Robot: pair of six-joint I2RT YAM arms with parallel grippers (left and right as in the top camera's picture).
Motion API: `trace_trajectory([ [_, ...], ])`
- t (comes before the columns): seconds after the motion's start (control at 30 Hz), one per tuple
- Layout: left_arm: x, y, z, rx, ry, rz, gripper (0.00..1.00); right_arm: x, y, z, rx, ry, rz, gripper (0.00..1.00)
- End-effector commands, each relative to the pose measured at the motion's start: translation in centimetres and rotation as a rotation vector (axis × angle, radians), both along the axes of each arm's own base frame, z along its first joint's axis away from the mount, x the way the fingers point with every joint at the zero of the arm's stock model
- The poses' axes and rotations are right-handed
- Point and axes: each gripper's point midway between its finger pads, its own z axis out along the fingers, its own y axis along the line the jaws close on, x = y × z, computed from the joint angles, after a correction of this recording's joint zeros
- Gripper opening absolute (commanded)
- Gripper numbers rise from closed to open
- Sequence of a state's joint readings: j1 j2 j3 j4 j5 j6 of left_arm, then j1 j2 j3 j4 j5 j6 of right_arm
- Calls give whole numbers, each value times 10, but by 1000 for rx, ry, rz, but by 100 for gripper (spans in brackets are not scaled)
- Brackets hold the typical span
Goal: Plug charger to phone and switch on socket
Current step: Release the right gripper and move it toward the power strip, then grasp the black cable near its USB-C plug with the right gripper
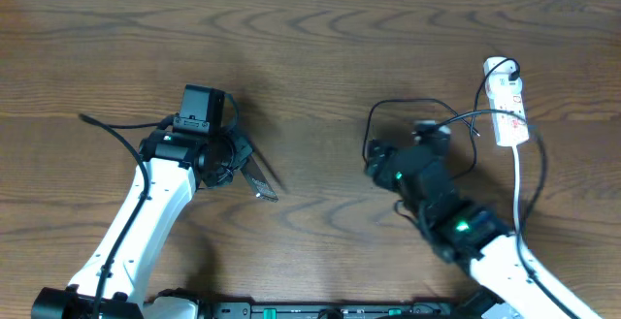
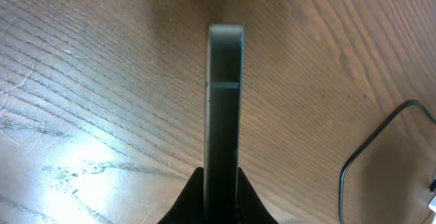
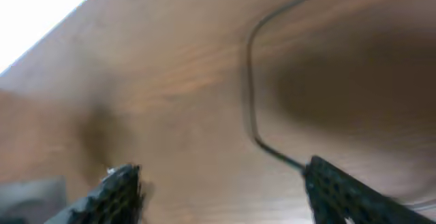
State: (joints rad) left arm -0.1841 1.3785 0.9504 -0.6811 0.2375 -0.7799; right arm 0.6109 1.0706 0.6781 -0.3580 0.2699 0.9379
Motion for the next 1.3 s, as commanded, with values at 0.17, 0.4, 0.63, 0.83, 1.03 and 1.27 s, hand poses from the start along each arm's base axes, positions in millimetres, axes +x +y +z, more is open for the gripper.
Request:
trace_trajectory([
  [0.17,-4,-2,0,-7,11,-23,8,5,-48,24,-30,55,-168,99],
  [0.4,-5,-7,1,-38,17,-34,7,9,-68,21,-125,34,-252,91],
  [0.63,-5,-7,1,-37,16,-33,7,14,-66,16,-47,77,-234,85],
  [0.83,-4,-7,2,-38,12,-34,7,41,-63,13,-4,160,-241,80],
  [1.03,-4,-7,2,-38,13,-33,7,92,-44,8,-34,309,-282,79],
  [1.27,-5,-10,2,-53,15,-39,7,136,-65,-37,-1,445,-592,72],
])
